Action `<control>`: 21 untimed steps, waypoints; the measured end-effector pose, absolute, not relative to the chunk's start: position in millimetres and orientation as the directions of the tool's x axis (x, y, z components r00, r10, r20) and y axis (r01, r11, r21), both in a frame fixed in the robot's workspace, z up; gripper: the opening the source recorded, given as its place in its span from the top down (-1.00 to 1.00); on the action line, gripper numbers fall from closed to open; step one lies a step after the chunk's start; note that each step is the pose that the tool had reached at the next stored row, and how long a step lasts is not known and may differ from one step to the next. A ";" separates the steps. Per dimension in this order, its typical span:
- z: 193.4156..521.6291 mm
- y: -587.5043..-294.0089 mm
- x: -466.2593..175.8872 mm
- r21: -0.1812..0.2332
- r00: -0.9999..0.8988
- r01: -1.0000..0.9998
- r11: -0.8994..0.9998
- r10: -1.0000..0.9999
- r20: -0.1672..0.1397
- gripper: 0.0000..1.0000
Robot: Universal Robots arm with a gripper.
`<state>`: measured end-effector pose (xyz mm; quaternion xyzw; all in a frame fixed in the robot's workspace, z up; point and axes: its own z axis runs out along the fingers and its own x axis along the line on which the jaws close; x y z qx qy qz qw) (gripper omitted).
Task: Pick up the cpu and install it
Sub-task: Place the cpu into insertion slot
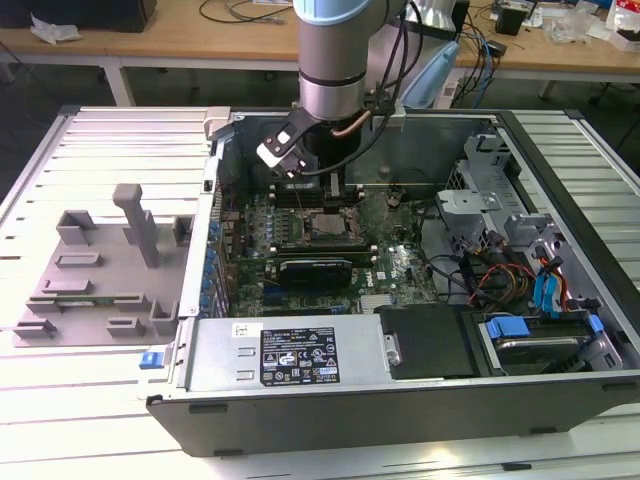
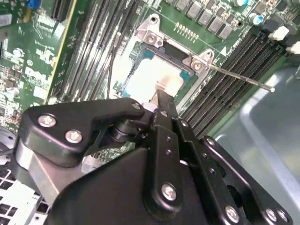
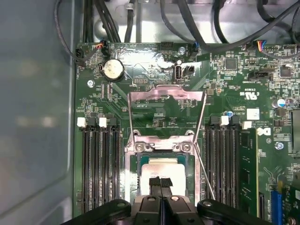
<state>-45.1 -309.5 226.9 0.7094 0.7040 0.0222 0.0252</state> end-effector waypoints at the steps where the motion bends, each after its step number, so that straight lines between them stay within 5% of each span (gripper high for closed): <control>1: 227.0 -309.5 -45.1 0.067 0.008 0.998 -0.008 1.000 -0.004 0.79; 7: 225.9 -310.6 -39.2 -0.008 0.008 1.000 -0.008 1.000 -0.005 0.79; 21: 244.6 -310.7 -33.1 -0.008 0.008 1.000 -0.008 1.000 -0.007 0.79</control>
